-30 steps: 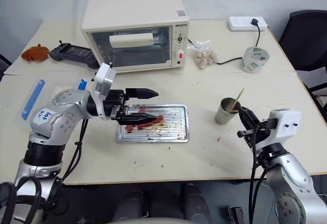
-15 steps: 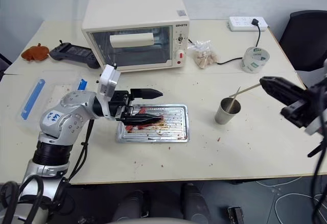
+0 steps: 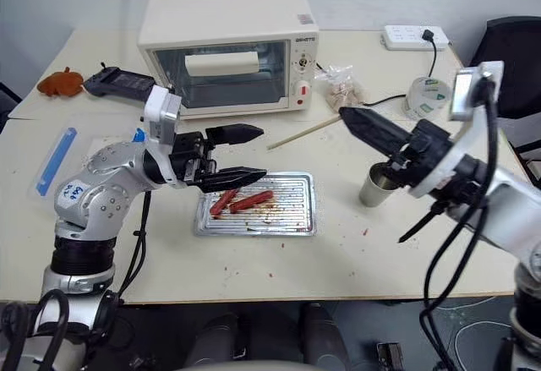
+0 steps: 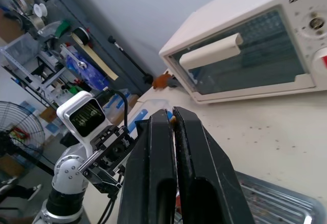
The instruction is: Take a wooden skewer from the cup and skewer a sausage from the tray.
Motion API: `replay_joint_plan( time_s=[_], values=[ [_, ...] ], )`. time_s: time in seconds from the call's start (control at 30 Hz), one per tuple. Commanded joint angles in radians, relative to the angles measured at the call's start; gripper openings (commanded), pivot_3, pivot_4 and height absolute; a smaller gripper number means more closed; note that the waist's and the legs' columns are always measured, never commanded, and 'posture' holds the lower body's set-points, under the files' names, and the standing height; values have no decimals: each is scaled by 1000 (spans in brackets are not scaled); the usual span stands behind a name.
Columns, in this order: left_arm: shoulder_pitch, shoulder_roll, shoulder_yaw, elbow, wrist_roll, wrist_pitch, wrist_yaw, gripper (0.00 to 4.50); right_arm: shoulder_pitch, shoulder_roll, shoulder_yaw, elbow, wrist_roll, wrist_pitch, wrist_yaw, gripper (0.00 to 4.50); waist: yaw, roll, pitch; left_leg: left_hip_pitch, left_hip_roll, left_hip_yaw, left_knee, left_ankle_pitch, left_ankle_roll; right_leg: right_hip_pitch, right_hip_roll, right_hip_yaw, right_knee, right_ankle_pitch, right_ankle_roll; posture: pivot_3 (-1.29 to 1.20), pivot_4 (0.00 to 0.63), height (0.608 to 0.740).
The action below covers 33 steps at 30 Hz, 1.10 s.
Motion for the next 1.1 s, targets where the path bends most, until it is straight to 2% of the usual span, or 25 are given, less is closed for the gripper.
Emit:
replay_joint_plan(
  time_s=[0.03,0.33,0.43,0.6,1.03,1.1],
  values=[
    [-10,-14,19,-45,-30,-6,28,4322,-12,37,3,-44,18,-29,-33,9,0,0,0,0,0,0,0,0,0,0,0,-1,0,0,0,0,150,740],
    [-52,-84,20,21,-20,-55,55,4322,11,83,26,-88,18,-40,-35,9,-2,0,0,1,0,1,2,-1,1,1,0,-2,0,1,1,0,150,740],
    [-51,-98,21,30,-22,-70,47,3769,8,94,25,-87,18,-47,-35,0,-4,0,0,1,0,2,1,-1,1,1,0,-2,0,1,1,0,150,740],
    [-53,-102,16,33,-24,-71,35,2359,6,113,6,-81,18,-51,-33,0,-3,0,0,1,0,2,1,-1,1,1,0,-2,0,0,1,0,150,740],
    [-83,-136,27,34,-55,-62,52,2359,32,98,-9,-77,18,-40,-5,0,-4,0,0,1,0,2,1,-1,1,1,0,-2,0,0,1,0,150,740],
    [-84,-136,26,36,-59,-62,52,1988,29,100,-5,-79,18,-42,-9,0,-3,0,0,1,0,2,1,-1,1,1,0,-2,0,0,1,0,150,740]
  ],
)
